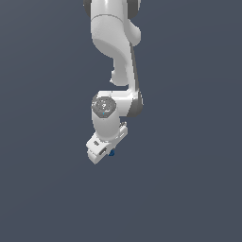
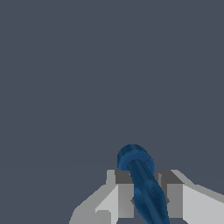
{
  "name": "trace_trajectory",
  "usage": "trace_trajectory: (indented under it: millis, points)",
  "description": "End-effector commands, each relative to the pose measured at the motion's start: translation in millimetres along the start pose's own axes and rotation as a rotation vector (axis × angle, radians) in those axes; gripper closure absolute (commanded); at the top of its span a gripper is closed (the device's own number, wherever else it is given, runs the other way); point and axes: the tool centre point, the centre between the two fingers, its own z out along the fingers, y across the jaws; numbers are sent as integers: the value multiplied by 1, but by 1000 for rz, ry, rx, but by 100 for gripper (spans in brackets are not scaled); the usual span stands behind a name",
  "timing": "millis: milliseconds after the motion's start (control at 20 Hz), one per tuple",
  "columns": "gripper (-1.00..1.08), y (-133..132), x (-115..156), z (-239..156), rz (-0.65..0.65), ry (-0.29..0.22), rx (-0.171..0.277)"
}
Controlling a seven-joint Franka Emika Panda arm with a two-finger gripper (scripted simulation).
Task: Pick up the object and move it to a goal position.
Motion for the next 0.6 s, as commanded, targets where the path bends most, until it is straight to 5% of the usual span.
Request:
trace_trajectory:
  millis: [0, 550]
  points:
    - [108, -16, 13, -16, -1, 1, -1]
    - [108, -100, 80, -106, -2, 0, -2]
